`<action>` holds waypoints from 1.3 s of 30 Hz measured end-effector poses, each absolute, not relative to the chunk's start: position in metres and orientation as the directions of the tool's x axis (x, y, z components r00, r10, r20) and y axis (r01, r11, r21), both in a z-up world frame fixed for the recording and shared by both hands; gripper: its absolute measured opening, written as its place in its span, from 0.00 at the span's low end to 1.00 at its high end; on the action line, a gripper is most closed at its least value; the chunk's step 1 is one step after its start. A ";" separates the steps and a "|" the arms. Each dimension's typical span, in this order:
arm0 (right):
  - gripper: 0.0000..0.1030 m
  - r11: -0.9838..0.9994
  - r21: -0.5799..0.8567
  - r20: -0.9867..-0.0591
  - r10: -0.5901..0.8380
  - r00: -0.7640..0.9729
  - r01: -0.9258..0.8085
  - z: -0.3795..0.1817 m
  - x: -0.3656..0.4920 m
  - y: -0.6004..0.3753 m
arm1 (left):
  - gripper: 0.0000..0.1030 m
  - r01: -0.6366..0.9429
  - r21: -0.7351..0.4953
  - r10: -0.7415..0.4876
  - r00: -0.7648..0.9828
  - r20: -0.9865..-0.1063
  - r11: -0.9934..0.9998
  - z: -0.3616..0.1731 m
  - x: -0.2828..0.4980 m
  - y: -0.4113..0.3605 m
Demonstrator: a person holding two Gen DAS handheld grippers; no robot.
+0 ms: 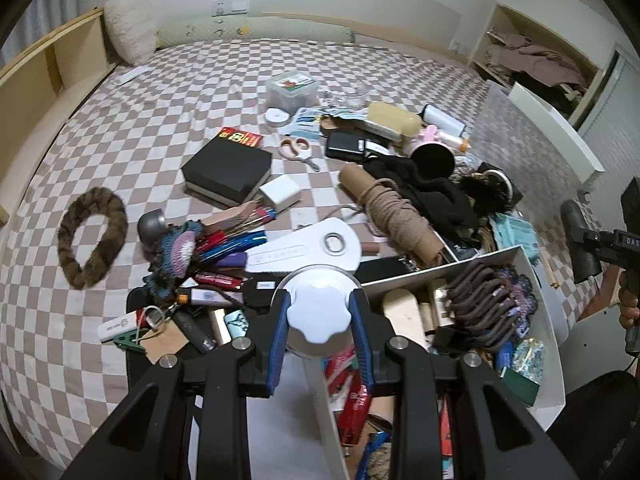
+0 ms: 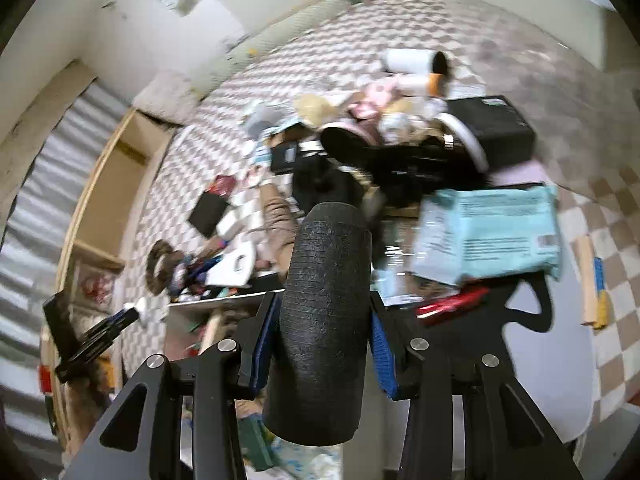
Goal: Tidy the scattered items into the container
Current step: 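Lower the black cylinder into the white box while the left tool lowers the bottle in too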
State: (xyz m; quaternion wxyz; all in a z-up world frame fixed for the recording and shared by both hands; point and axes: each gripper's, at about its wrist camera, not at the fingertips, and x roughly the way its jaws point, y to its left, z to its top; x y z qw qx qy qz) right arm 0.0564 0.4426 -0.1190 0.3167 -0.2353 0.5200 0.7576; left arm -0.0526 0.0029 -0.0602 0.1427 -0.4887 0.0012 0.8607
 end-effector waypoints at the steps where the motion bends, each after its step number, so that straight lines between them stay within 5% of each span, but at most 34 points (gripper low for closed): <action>1: 0.42 -0.272 0.641 -0.683 0.226 -0.695 -0.718 -0.117 0.051 0.441 | 0.29 -0.254 -0.139 0.249 -0.480 -0.841 -0.957 -0.060 -0.052 0.005; 17: 0.41 -0.370 0.603 -0.722 0.123 -0.681 -0.707 -0.118 0.010 0.426 | 0.29 -0.348 -0.094 0.240 -0.406 -0.882 -0.933 -0.081 -0.043 0.040; 21: 0.31 -0.372 0.627 -0.700 0.116 -0.704 -0.684 -0.116 0.012 0.425 | 0.29 -0.359 -0.082 0.226 -0.379 -0.897 -0.930 -0.091 -0.043 0.046; 39: 0.31 -0.416 0.579 -0.748 0.068 -0.660 -0.701 -0.124 -0.003 0.416 | 0.29 -0.391 0.004 0.131 -0.317 -0.939 -0.920 -0.125 -0.047 0.063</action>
